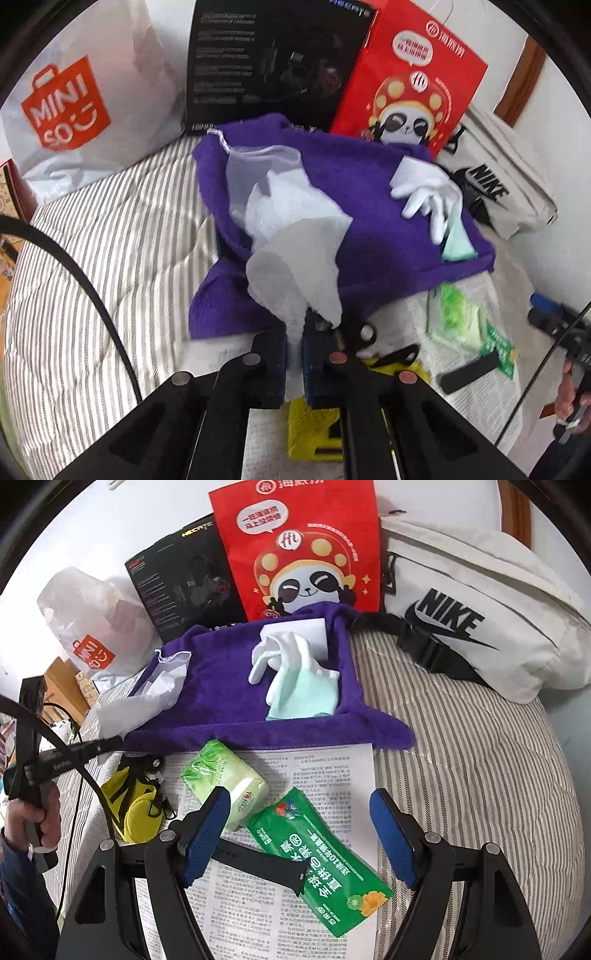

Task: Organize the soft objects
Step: 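Lower the glove onto the towel and open the right gripper while the left lays the wipe down, then open the left gripper and withdraw it from the wipe on the towel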

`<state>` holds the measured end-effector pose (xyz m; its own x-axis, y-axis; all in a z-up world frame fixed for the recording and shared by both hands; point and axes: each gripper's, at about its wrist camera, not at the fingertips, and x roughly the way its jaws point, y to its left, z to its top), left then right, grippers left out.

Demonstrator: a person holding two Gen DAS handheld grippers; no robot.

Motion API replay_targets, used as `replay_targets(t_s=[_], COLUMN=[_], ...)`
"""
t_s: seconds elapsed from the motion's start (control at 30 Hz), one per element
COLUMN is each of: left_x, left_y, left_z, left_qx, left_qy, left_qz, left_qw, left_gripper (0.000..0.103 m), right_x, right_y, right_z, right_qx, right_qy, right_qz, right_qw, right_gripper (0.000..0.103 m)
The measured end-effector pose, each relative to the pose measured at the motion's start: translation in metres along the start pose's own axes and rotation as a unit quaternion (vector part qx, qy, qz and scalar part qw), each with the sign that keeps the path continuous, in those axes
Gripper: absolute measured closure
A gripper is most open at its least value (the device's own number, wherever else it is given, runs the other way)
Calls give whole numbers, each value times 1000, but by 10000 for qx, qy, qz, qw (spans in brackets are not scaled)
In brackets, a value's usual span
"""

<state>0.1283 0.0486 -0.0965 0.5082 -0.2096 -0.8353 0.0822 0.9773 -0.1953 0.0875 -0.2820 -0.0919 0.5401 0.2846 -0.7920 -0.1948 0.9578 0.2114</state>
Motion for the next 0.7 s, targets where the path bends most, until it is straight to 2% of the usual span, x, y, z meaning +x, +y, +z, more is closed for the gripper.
replay_targets(t_s=[0.27,0.4,0.63,0.7], left_x=[-4,27,64,64], left_y=[-15,-19,-18,-16], left_z=[42,52,40,38], left_qx=[129,130,123,104], left_qy=[-324,-47,397,358], left_qz=[-106,-69,24,-32], left_qw=[9993,9999,9991,9993], left_gripper=[97,97,97,95], right_x=[4,10,18,21], right_y=[-12,-16,-19,-19], right_z=[3,4,0,0], right_qx=[189,245,256,238], right_qy=[37,137,256,317], right_qz=[30,38,-5,0], right_qw=[9998,9996,9993,9992], right_gripper=[26,26,26,26])
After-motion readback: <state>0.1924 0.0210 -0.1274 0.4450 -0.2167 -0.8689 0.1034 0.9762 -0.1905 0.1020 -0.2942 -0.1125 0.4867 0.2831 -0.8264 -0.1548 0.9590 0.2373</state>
